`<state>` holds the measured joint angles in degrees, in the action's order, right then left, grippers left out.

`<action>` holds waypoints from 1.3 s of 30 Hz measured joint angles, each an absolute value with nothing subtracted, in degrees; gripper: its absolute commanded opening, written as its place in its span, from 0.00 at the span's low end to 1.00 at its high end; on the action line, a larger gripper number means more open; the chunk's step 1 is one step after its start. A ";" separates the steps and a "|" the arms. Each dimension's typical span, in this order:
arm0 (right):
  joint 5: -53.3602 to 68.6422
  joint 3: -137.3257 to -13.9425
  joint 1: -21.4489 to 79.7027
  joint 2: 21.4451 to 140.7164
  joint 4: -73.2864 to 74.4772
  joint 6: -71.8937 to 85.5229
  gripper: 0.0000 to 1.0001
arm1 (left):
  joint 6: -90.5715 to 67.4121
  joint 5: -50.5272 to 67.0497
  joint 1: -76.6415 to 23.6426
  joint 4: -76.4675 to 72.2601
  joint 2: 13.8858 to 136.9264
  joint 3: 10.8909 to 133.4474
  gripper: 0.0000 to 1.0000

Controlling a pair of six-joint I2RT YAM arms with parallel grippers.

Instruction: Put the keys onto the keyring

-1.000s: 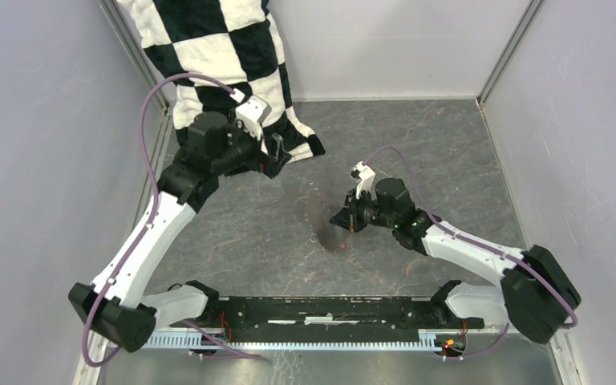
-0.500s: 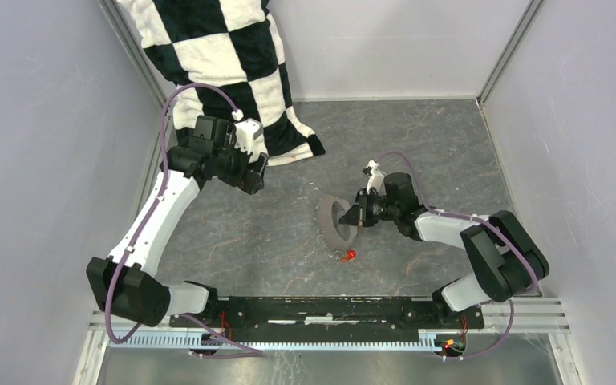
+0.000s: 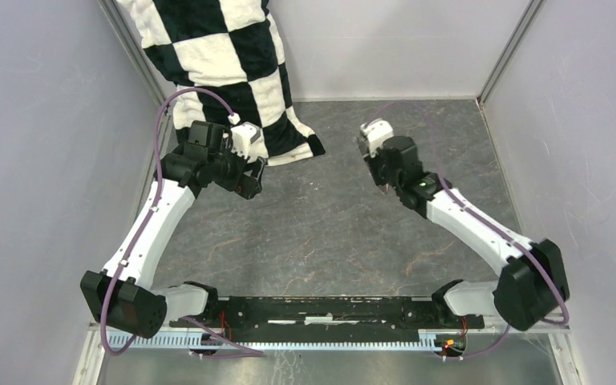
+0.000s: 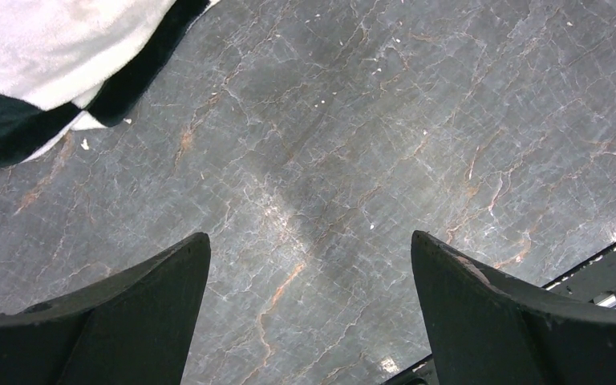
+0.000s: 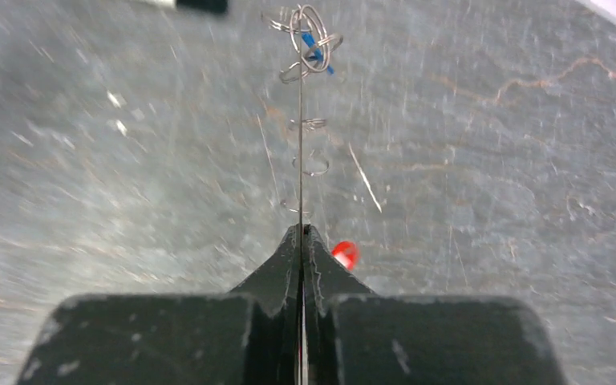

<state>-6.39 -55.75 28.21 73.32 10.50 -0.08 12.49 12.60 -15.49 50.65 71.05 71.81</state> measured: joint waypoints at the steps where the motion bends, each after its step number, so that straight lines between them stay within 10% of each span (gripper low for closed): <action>1: -9.02 -55.40 29.61 74.46 10.85 -2.00 0.02 | 12.49 12.60 -15.46 50.68 70.96 71.81 1.00; 11: -35.33 -49.25 47.33 88.71 13.87 -14.55 0.09 | 12.75 12.53 -15.44 50.94 68.20 71.81 1.00; 20: -51.66 -52.49 65.49 103.18 16.08 -13.72 0.55 | 13.02 12.23 -15.38 50.96 66.57 71.81 1.00; 24: -56.99 -56.29 69.76 109.58 20.12 -9.98 0.97 | 13.08 12.10 -15.18 50.96 66.52 71.81 1.00; 39: -35.00 -59.27 73.78 93.54 17.37 -3.18 0.98 | 13.21 12.10 -15.11 51.05 65.98 71.81 1.00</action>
